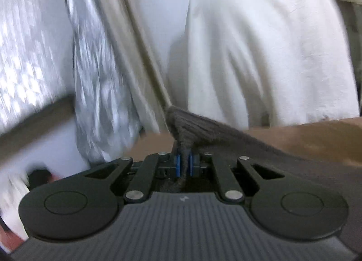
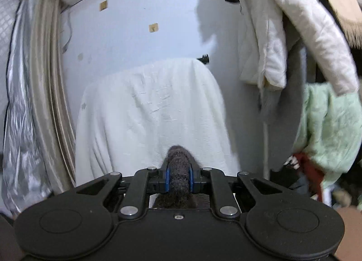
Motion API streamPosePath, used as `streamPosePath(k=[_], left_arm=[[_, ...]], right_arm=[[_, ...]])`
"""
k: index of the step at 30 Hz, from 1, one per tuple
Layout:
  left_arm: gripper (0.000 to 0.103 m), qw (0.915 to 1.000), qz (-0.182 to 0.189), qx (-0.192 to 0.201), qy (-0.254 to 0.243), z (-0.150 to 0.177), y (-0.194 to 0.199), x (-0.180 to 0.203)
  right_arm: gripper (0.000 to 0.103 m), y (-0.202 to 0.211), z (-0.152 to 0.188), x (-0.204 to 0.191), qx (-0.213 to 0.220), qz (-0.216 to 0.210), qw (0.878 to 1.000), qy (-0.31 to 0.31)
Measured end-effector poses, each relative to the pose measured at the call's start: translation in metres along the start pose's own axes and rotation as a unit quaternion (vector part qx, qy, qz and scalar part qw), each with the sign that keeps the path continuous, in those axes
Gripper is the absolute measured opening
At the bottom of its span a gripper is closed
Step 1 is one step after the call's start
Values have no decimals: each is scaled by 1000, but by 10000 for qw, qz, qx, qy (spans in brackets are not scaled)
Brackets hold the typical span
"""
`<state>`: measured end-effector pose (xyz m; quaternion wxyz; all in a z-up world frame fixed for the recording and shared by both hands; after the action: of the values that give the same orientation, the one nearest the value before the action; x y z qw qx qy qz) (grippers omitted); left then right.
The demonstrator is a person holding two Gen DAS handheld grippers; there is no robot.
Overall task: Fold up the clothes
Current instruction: 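Lay the sweater flat and open both tools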
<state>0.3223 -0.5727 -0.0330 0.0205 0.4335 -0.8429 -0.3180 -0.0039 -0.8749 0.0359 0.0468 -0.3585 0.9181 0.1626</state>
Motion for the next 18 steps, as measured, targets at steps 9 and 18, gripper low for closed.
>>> streamPosePath(k=[9, 18], left_arm=[[18, 9897, 481, -1335, 211, 136, -65, 15], [54, 9866, 813, -1414, 59, 200, -18, 16]], right_arm=[[62, -53, 106, -15, -1770, -1459, 9697, -838], [63, 29, 241, 162, -2568, 241, 9540, -1528]])
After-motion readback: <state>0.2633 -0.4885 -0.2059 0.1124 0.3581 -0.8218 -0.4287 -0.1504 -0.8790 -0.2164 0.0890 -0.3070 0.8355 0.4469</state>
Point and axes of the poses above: each gripper's, at about its wrist camera, not at the fingertips, and y roughly against the way its jaws point, x to its right, z to its underside, the point moved 10 cm from there along -y, roughly the way its jaws point, and after that the axes turned 5 degrees about -x, right-handed, at the moved point
